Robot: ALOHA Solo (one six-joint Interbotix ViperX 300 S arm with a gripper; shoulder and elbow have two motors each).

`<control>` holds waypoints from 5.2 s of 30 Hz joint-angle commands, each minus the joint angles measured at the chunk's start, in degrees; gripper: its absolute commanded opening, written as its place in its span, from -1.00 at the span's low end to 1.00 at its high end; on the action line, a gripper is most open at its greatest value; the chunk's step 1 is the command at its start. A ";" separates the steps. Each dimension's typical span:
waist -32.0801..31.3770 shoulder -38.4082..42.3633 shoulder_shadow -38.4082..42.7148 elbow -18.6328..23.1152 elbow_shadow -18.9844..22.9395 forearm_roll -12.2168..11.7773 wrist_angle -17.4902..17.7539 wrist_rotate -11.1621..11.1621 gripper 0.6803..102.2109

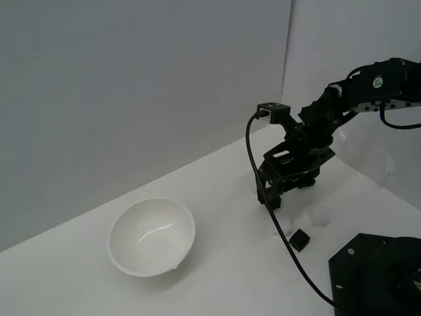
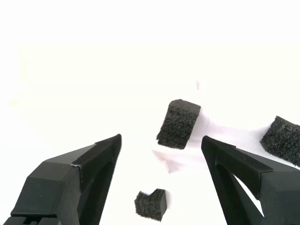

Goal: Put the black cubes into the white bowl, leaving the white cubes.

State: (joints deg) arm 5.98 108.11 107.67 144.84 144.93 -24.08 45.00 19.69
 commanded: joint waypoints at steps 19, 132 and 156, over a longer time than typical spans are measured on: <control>-0.97 -4.31 -3.78 -1.76 -1.93 -0.26 -3.43 0.62 -0.47; 16.52 2.20 2.46 -6.06 -6.24 8.26 4.75 4.31 0.79; 18.98 -7.91 -7.47 -5.98 -6.15 8.70 2.72 4.31 0.79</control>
State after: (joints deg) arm 23.91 99.84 99.58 138.60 138.78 -14.94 47.29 23.12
